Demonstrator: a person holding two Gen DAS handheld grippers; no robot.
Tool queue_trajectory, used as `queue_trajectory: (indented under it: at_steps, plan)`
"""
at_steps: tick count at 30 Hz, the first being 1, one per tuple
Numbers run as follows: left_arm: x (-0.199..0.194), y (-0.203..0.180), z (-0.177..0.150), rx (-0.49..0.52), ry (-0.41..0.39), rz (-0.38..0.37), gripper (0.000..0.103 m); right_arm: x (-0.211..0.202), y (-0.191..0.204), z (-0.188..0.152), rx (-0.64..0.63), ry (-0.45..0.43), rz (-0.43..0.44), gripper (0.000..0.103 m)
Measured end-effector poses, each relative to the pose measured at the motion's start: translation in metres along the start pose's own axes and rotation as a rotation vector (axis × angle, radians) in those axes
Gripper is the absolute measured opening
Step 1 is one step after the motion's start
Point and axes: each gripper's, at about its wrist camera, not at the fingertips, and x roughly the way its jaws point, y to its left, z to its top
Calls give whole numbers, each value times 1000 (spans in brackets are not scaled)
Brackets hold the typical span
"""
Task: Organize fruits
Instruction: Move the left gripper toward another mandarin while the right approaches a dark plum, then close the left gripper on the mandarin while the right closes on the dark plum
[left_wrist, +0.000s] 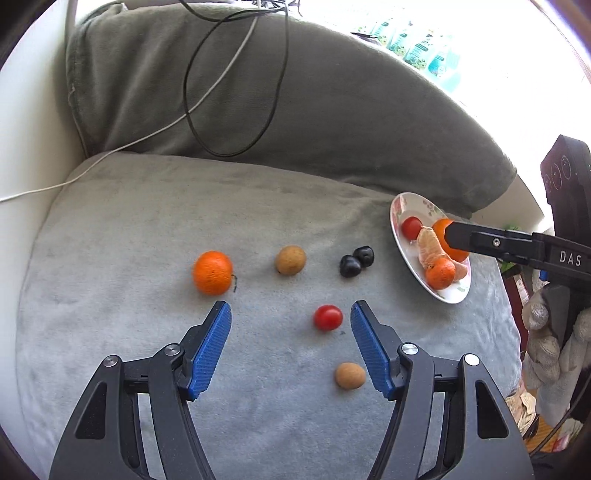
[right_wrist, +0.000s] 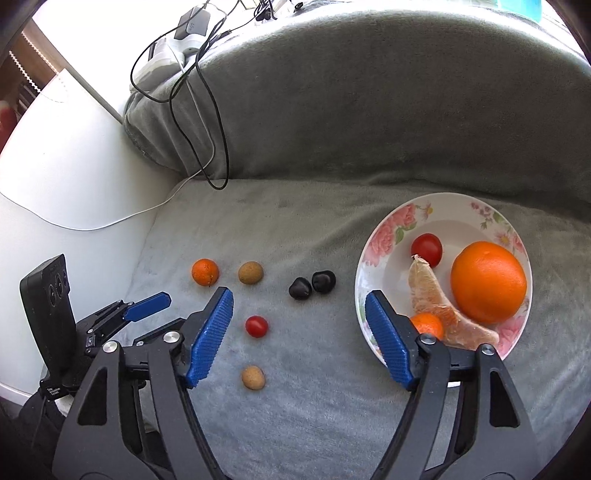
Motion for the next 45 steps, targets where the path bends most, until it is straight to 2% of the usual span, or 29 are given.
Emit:
queue_trajectory:
  at_steps: [8, 20, 28, 37, 45]
  plan:
    - [10, 32, 6, -19, -1, 16, 67, 41, 10, -11, 90, 75, 12, 57]
    - [29, 52, 6, -19, 20, -6, 63, 82, 4, -14, 197, 111, -51, 39]
    - [35, 58, 10, -20, 17, -39, 61, 94, 0, -12, 228, 109, -87, 38]
    - [43, 58, 14, -8, 26, -53, 58, 106, 7, 1, 205, 120, -124, 37]
    - [52, 59, 15, -11, 32, -57, 54, 114, 19, 5, 167, 132, -184, 29]
